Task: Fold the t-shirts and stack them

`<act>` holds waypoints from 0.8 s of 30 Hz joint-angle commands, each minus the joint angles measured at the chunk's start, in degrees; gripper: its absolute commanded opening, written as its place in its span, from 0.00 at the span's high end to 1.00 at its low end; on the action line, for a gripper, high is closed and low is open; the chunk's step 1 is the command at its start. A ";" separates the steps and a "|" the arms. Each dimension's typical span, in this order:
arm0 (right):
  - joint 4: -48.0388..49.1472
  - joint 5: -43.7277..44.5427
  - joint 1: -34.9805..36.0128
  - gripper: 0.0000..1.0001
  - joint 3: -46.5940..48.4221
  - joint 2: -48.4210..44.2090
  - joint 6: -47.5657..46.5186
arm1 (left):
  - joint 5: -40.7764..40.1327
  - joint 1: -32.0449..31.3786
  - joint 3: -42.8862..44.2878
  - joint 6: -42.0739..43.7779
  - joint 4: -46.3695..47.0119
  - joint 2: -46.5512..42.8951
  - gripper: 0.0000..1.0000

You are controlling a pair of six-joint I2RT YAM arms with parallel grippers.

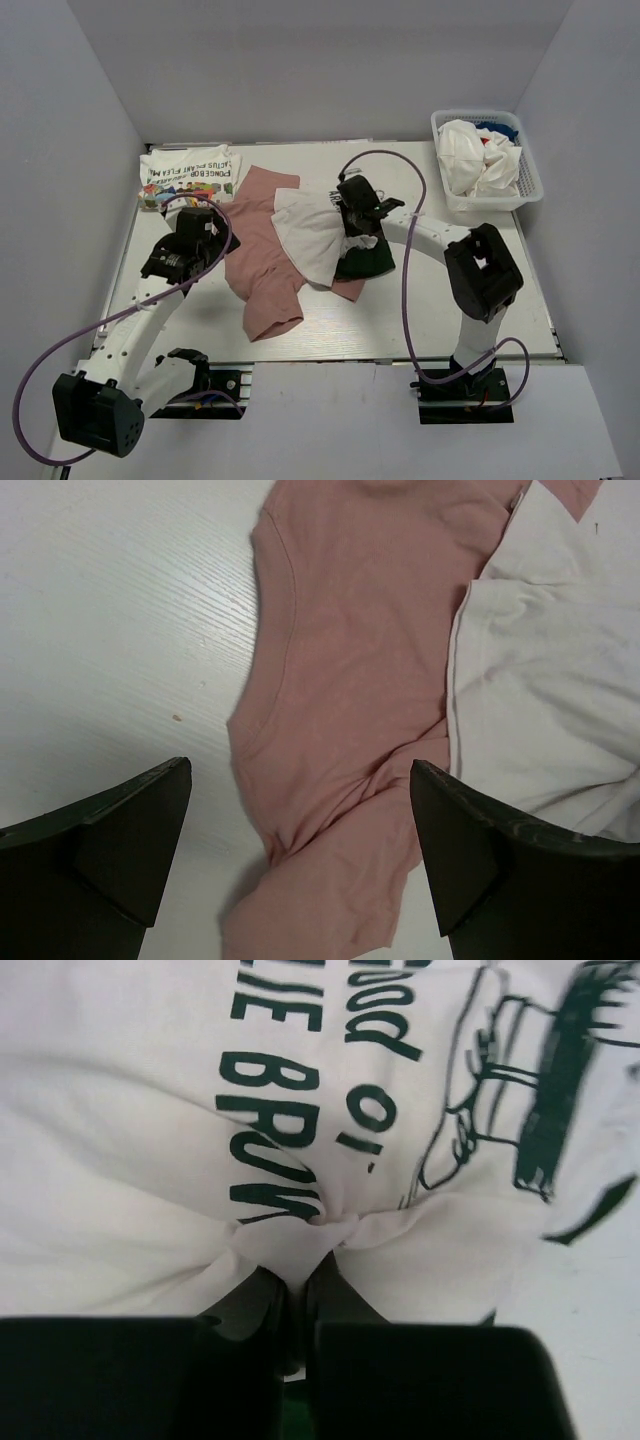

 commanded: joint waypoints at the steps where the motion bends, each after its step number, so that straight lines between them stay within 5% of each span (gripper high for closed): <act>1: 7.00 8.42 -0.42 1.00 2.69 -7.17 1.41 | -1.82 0.20 2.24 -1.02 -1.59 -0.90 0.00; 11: 19.50 13.60 -1.38 1.00 8.47 -28.01 -9.83 | -2.34 0.20 1.71 -1.02 -1.60 -5.82 0.00; 16: 23.10 24.75 -5.43 1.00 18.14 -25.47 -18.52 | -2.88 0.20 1.71 -1.55 -1.60 -6.43 0.00; 24: 22.40 26.79 -21.23 1.00 48.90 -10.80 -23.82 | -4.02 0.20 1.71 -1.55 -2.12 -5.38 0.00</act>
